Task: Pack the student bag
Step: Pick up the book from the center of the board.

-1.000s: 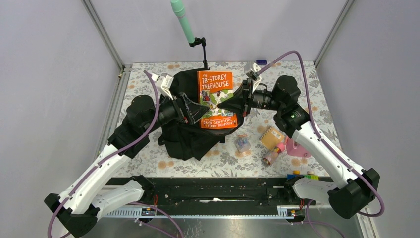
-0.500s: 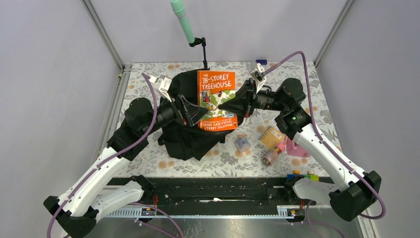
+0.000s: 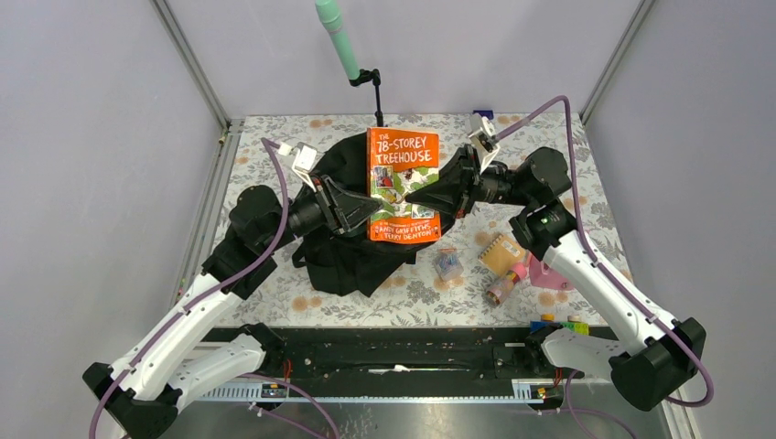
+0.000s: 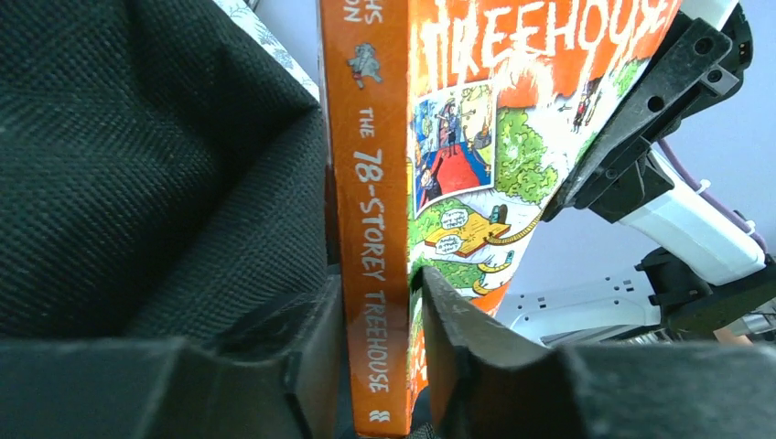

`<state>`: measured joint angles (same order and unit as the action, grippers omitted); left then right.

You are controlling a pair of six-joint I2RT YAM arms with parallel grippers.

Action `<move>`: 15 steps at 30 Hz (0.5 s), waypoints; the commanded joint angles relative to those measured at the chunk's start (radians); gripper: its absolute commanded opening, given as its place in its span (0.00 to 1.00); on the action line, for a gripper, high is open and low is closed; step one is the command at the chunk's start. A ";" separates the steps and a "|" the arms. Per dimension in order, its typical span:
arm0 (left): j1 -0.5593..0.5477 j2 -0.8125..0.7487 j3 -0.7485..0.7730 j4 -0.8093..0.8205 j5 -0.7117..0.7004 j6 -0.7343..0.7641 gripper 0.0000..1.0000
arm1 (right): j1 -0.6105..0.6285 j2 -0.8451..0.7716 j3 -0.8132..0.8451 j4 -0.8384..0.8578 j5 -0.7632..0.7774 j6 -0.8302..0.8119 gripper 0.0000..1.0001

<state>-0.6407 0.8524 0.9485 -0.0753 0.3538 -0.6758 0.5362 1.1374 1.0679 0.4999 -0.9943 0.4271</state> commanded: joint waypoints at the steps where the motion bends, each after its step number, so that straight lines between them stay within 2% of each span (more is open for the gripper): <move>1: -0.005 -0.018 -0.002 0.112 0.054 -0.015 0.24 | 0.005 -0.036 0.012 0.109 0.000 -0.014 0.00; 5: -0.005 -0.033 -0.005 0.103 0.034 0.003 0.06 | 0.005 -0.036 0.011 0.024 0.056 -0.072 0.00; 7: -0.005 -0.040 -0.007 0.099 0.025 0.020 0.00 | 0.005 -0.040 0.007 -0.039 0.130 -0.100 0.01; 8: -0.005 -0.045 -0.007 0.097 0.022 0.031 0.00 | 0.004 -0.043 0.004 -0.077 0.175 -0.116 0.09; 11: -0.004 -0.055 -0.009 0.097 0.019 0.065 0.00 | 0.004 -0.056 -0.012 -0.163 0.303 -0.155 0.42; 15: -0.005 -0.065 -0.019 0.117 0.045 0.098 0.00 | 0.002 -0.067 -0.040 -0.198 0.370 -0.177 0.70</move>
<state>-0.6407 0.8177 0.9329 -0.0666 0.3481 -0.6281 0.5358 1.0973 1.0447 0.3363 -0.7563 0.3050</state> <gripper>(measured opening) 0.258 0.614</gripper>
